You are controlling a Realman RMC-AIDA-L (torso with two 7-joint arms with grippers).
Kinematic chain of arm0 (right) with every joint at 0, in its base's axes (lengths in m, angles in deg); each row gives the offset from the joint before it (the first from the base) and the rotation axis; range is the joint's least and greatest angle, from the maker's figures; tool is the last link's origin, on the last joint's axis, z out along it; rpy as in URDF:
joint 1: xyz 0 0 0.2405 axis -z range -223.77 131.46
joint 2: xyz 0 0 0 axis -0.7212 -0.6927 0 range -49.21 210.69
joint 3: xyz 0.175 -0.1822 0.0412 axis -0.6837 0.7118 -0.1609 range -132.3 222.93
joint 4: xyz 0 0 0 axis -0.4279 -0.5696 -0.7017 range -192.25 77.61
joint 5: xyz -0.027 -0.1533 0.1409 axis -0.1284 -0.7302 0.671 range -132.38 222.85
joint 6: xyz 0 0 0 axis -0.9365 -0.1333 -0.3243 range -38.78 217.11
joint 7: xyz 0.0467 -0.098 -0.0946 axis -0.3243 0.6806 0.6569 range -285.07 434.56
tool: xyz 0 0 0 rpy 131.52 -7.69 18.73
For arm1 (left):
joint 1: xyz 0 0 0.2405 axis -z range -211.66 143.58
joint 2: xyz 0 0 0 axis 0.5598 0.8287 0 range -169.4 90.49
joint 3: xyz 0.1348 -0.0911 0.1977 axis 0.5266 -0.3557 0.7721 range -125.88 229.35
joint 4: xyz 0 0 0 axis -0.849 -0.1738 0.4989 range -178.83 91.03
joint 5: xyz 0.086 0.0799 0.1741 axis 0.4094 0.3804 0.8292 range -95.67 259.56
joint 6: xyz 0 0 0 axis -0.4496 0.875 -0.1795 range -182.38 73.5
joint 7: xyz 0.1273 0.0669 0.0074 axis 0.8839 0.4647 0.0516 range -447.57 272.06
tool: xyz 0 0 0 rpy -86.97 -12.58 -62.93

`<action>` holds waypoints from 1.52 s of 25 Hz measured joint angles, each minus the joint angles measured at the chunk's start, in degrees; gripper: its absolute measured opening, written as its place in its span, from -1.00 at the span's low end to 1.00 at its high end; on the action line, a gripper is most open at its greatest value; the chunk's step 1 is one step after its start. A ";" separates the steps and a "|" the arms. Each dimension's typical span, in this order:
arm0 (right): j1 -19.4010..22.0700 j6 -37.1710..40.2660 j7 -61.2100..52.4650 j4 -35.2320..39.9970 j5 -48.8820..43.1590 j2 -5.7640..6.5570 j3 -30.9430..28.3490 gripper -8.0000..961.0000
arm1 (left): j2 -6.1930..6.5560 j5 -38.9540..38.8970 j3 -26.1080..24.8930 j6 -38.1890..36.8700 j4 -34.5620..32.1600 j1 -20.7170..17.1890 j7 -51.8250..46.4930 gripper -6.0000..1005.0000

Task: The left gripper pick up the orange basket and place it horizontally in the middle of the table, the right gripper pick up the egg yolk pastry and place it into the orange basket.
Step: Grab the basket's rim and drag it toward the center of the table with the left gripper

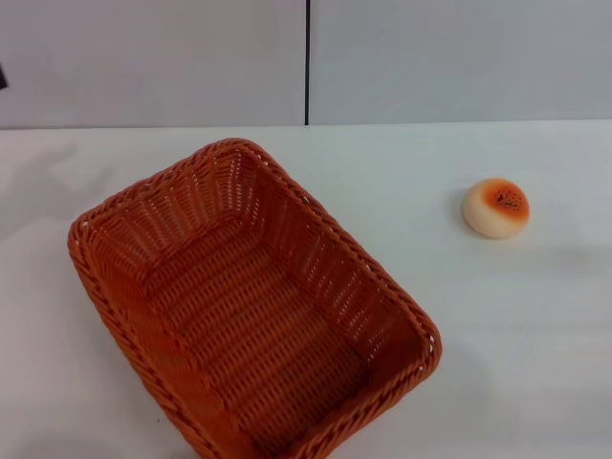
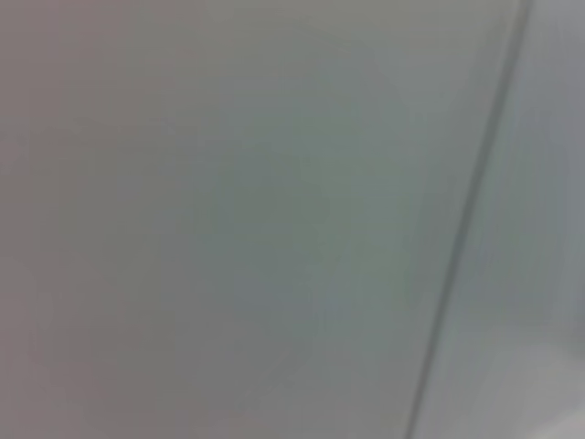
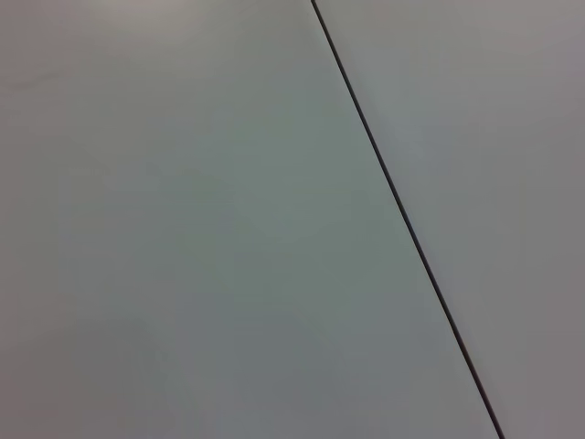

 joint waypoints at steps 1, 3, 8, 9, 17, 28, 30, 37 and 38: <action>0.02 0.07 0.00 0.03 0.03 0.00 -0.01 0.27 | 0.18 2.32 0.16 -1.15 -2.43 0.90 -1.91 0.21; 0.02 0.13 -0.01 0.05 0.05 0.04 -0.01 0.27 | -0.05 7.53 0.81 -2.93 -7.57 2.75 -5.58 0.24; -0.03 0.58 -0.08 0.03 -0.15 0.06 -0.01 0.27 | -2.37 22.61 9.82 -5.72 -21.47 7.05 -13.38 0.43; -0.02 0.62 -0.09 0.00 -0.18 0.07 -0.01 0.27 | -2.75 24.41 11.14 -5.81 -22.65 7.53 -14.13 0.48; 0.96 1.15 -0.70 -0.26 -0.29 0.09 0.02 0.27 | -5.15 34.96 21.47 -5.19 -27.25 12.06 -20.05 0.63; 1.04 0.29 -2.74 0.18 -0.31 0.14 0.49 0.27 | -5.53 41.25 36.89 3.87 -26.68 12.15 -26.02 0.63; 0.88 0.03 -2.70 0.19 -0.32 0.10 0.52 0.27 | -5.53 41.62 38.65 5.41 -26.64 11.83 -26.39 0.63; 0.79 -0.79 -2.63 0.22 -0.35 0.08 0.30 0.27 | -5.56 46.43 42.69 9.35 -23.32 11.96 -26.65 0.62; 0.79 -1.08 -2.63 0.22 -0.35 0.08 0.28 0.27 | -5.57 47.11 43.20 9.93 -22.79 12.00 -26.66 0.62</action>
